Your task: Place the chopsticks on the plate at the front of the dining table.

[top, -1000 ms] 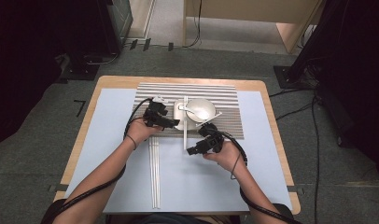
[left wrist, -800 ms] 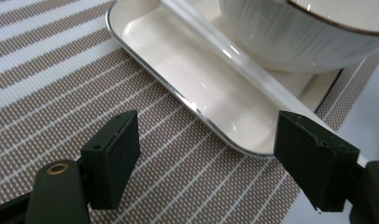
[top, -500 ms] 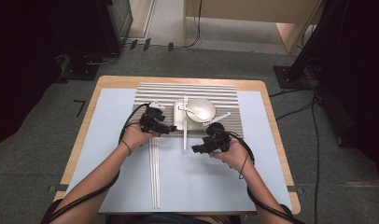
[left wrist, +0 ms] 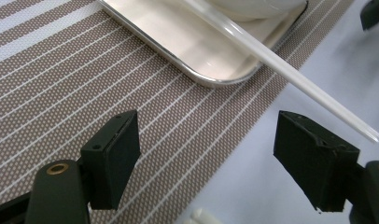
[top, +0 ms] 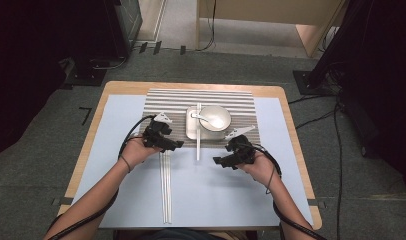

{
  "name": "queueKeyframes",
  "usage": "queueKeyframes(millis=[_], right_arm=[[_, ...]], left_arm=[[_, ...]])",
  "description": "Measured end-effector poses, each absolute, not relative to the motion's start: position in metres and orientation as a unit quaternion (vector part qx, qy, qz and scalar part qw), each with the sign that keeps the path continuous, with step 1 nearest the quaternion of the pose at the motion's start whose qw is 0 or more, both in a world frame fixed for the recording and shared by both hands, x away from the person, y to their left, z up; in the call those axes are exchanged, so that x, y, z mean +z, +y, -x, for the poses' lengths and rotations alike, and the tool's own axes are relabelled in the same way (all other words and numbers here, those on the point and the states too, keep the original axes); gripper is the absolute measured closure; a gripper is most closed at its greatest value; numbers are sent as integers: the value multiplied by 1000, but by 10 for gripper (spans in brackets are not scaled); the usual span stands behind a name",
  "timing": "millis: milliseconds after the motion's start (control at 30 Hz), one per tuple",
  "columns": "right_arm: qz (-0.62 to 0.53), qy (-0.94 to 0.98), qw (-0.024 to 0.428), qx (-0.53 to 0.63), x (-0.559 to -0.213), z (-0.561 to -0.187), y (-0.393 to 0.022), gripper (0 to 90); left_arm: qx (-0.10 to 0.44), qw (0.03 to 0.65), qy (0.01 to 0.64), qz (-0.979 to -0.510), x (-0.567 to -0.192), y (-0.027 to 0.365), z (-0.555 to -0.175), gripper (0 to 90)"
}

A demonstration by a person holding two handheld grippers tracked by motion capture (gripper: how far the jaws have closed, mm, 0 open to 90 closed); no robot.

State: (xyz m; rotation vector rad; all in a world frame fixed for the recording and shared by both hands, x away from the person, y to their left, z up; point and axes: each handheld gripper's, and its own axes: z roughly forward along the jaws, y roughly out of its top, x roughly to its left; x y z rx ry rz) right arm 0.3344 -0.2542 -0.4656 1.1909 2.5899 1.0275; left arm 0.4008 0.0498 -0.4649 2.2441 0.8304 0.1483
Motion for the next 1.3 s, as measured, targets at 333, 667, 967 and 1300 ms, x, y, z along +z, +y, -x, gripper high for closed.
queueKeyframes(millis=[333,667,967,1300], right_arm=[[-393,853,64,338,-475,-334,-274,229],[-381,852,86,348,-479,-329,-293,229],[-364,857,114,346,-490,-323,-306,231],[-342,858,129,360,-498,-318,-312,206]], left_arm=[[69,376,322,-866,-463,69,-385,223],[71,382,324,-863,-465,90,-374,223],[84,381,326,-861,-468,109,-363,223],[96,386,339,-853,-472,134,-351,223]])
